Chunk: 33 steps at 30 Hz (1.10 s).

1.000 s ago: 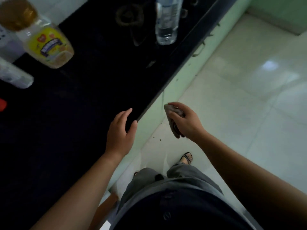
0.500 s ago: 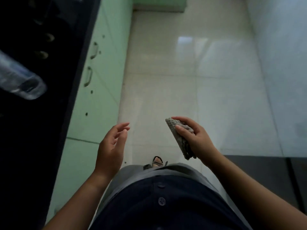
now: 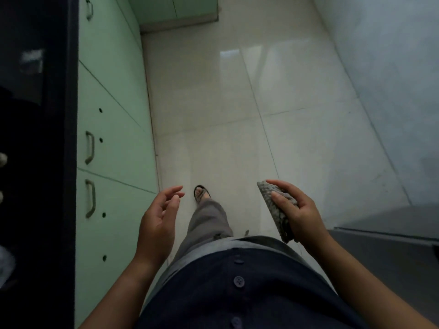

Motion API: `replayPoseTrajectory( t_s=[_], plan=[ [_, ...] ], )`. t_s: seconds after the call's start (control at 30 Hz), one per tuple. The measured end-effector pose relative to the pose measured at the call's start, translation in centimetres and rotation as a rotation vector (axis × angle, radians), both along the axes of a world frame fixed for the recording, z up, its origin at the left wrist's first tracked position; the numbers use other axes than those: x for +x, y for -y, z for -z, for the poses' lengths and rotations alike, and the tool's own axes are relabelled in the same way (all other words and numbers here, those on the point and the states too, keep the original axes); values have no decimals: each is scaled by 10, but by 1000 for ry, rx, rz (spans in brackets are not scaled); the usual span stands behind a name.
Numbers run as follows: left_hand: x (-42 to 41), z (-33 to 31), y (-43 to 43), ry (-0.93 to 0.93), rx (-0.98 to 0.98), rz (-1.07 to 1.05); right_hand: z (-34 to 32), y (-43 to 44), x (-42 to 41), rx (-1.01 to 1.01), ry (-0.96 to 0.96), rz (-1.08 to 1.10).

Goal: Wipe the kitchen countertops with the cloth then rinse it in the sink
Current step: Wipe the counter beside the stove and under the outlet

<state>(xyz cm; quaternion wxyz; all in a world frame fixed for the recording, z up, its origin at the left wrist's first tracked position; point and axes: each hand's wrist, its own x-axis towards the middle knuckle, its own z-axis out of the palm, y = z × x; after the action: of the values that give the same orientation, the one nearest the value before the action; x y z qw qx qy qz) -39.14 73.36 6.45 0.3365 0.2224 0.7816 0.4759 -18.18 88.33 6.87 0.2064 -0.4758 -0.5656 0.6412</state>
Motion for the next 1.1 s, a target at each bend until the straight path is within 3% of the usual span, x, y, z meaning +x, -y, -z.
replayPoseTrajectory(
  t_s=[0.3,0.57,0.93,1.1],
  plan=[
    [-165,-39,-135,-105,34,19,-42,-148,-183,122,-131,-46],
    [-245,-22,-226,-59,-2,-42,-22,-240,-264,60,-47,18],
    [-383,-31,-441,-84,24,-172,-29,-483,-426,121,-57,-193],
    [-424,-32,-491,-52,16,-259,-26,-539,-480,70,1,-245]
  ],
)
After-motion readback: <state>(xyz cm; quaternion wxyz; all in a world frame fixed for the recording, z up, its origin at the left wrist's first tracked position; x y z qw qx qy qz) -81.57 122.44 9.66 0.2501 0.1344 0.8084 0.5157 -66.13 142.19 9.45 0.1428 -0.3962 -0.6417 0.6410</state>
